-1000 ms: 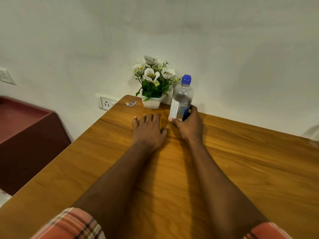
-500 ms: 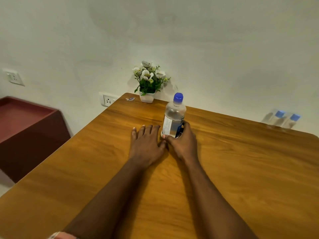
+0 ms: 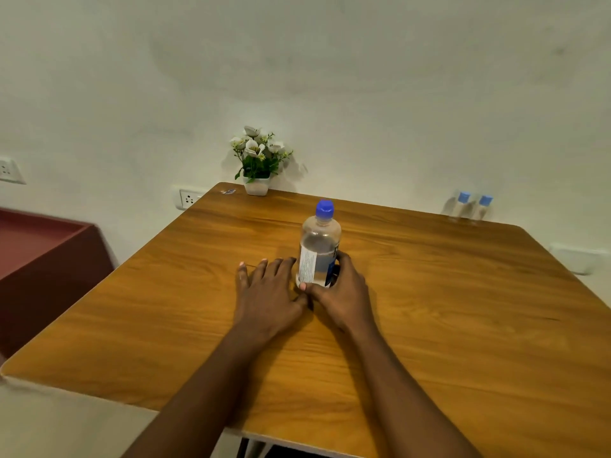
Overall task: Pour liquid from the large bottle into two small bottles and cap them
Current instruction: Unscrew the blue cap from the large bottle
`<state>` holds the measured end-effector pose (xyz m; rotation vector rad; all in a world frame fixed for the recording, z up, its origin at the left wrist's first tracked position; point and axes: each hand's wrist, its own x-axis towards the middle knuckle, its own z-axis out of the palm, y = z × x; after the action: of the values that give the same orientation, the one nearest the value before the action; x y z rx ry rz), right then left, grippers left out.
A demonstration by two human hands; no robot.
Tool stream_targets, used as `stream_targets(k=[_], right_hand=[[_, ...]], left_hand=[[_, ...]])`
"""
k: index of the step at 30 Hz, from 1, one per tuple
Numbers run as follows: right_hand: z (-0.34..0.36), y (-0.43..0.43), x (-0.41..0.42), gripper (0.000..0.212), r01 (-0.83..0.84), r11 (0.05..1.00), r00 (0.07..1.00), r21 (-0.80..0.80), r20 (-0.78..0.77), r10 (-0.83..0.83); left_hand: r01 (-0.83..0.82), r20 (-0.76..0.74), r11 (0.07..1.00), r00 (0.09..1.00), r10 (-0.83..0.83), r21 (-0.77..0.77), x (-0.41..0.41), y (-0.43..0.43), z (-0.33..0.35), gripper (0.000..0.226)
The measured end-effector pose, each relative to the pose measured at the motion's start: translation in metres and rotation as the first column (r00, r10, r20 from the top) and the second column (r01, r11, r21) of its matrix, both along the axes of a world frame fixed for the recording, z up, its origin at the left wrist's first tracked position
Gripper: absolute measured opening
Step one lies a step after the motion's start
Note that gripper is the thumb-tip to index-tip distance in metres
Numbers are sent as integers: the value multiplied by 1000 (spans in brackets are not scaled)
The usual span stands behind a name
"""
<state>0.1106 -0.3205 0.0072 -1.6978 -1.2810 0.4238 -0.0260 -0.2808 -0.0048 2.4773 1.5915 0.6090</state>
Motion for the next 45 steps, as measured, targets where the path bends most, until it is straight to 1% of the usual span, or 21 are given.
stream_targets(k=[5, 6, 8, 10, 11, 12, 14, 16, 17, 18, 20, 23, 26, 30, 32, 34, 37, 39, 41, 43, 45], right_hand=[[-1, -12, 4, 82, -59, 998, 998, 8, -37, 59], [1, -14, 6, 84, -95, 995, 994, -2, -58, 95], [7, -18, 11, 95, -175, 983, 980, -59, -104, 168], [20, -23, 17, 104, -190, 972, 977, -136, -125, 173], [29, -24, 21, 102, -162, 974, 983, -159, -109, 146], [42, -27, 25, 94, -122, 979, 991, -162, -66, 112], [73, -25, 32, 71, -53, 992, 995, -115, 75, 62], [109, -18, 35, 54, -47, 998, 969, -41, 239, 55], [127, -11, 35, 49, -68, 997, 946, -32, 314, 75], [144, -5, 32, 47, -98, 994, 916, -55, 385, 112], [170, 7, 23, 48, -139, 974, 835, -181, 507, 214], [187, 25, 9, 48, -126, 923, 700, -363, 627, 342], [192, 38, 4, 34, -128, 893, 616, -432, 671, 413], [200, 46, 6, 24, -181, 829, 536, -530, 653, 534], [203, 46, 7, 24, -217, 799, 469, -561, 658, 589], [204, 46, 7, 32, -240, 775, 412, -584, 662, 626], [207, 47, 6, 44, -240, 748, 408, -619, 635, 656], [208, 50, 4, 49, -196, 767, 429, -611, 650, 627], [207, 55, 2, 55, -134, 781, 496, -610, 641, 586], [206, 59, -1, 59, -67, 757, 558, -650, 605, 568], [204, 63, -5, 54, -31, 718, 562, -695, 582, 587]], left_hand=[[19, -4, 1000, 1000, -19, 9, 0, -9, 3, 77], [21, 0, 1000, 1000, -21, 8, -1, -9, 3, 79], [29, 17, 1000, 999, -29, 0, -2, -8, 2, 83], [35, 51, 999, 998, -34, -6, -3, -6, 0, 88], [37, 67, 999, 997, -36, -6, -3, -5, 0, 91], [38, 75, 999, 997, -37, -6, -3, -4, 0, 94], [36, 93, 999, 995, -35, -10, -2, -2, -1, 95], [37, 113, 999, 993, -35, -13, 0, -1, 0, 94], [39, 119, 999, 992, -37, -10, 2, -1, 1, 94], [40, 121, 999, 992, -39, -4, 3, -1, 2, 93], [43, 119, 999, 992, -43, 2, 5, -2, 5, 92], [45, 105, 999, 994, -43, -20, 8, -1, 8, 90], [47, 109, 999, 993, -45, -19, 8, 0, 8, 86], [63, 163, 997, 985, -57, -33, 8, 1, 8, 79], [65, 173, 997, 983, -58, -37, 9, 1, 10, 78], [65, 163, 997, 985, -57, -43, 10, 0, 11, 79], [63, 158, 997, 986, -56, -44, 10, -1, 12, 79], [64, 160, 997, 986, -56, -46, 9, -1, 12, 78], [66, 156, 996, 986, -57, -53, 9, 0, 11, 79], [61, 155, 997, 987, -52, -49, 10, 0, 10, 79], [58, 156, 997, 987, -49, -53, 10, 0, 9, 80]])
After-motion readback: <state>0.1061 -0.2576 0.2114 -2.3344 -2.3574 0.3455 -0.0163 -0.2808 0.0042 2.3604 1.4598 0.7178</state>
